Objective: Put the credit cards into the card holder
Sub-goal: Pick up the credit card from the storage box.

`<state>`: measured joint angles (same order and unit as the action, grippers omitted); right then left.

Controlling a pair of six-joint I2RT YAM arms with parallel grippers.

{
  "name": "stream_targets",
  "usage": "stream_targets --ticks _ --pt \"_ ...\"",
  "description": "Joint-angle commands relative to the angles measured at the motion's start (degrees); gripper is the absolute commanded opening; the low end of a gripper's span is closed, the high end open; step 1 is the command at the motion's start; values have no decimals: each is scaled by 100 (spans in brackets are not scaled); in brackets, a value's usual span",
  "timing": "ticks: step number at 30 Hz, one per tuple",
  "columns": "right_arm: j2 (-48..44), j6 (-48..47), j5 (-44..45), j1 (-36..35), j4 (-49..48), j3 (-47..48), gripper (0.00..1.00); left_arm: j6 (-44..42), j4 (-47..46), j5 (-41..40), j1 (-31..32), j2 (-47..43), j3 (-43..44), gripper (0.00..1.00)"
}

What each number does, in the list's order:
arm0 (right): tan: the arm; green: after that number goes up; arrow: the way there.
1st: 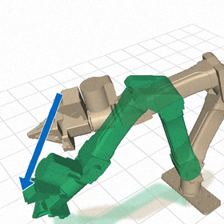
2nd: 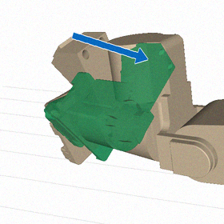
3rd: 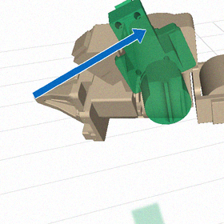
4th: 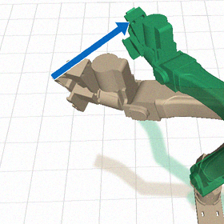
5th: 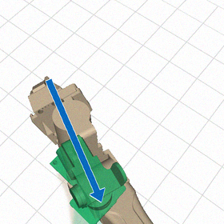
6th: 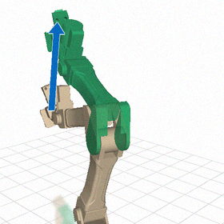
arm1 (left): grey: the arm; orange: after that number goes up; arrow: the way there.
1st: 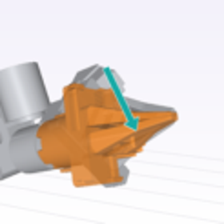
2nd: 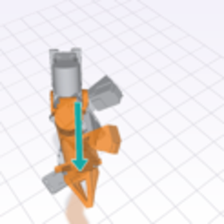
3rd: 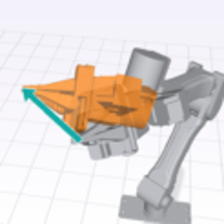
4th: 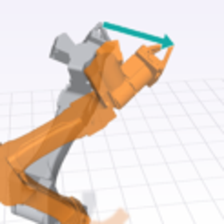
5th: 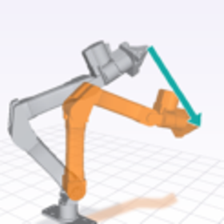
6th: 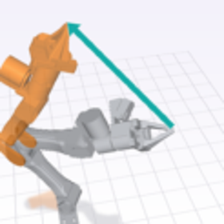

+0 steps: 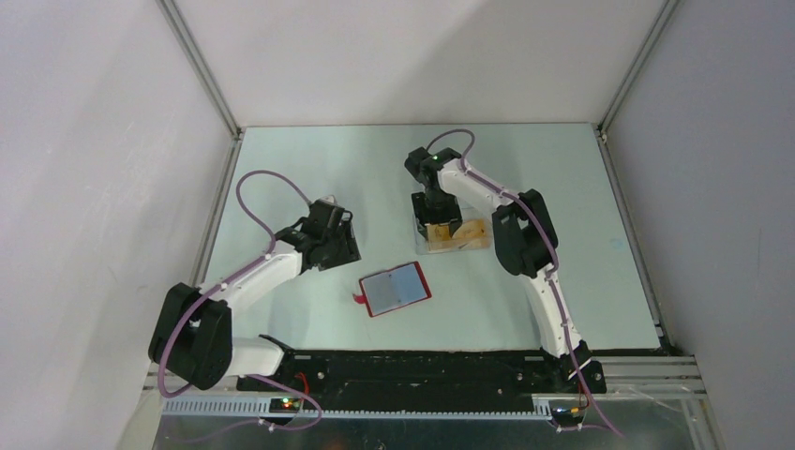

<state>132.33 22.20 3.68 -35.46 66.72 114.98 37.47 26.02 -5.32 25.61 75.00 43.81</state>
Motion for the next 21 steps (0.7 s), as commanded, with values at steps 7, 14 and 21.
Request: stream_targets --ticks 7,14,21 --pt "88 5 67 3 98 207 58 -87 -88 1 15 5 -9 62" --pt "-17 6 126 -5 143 209 55 -91 -86 -1 15 -11 -9 62" --pt "-249 -11 223 -14 219 254 57 -91 -87 10 16 -1 13 62"
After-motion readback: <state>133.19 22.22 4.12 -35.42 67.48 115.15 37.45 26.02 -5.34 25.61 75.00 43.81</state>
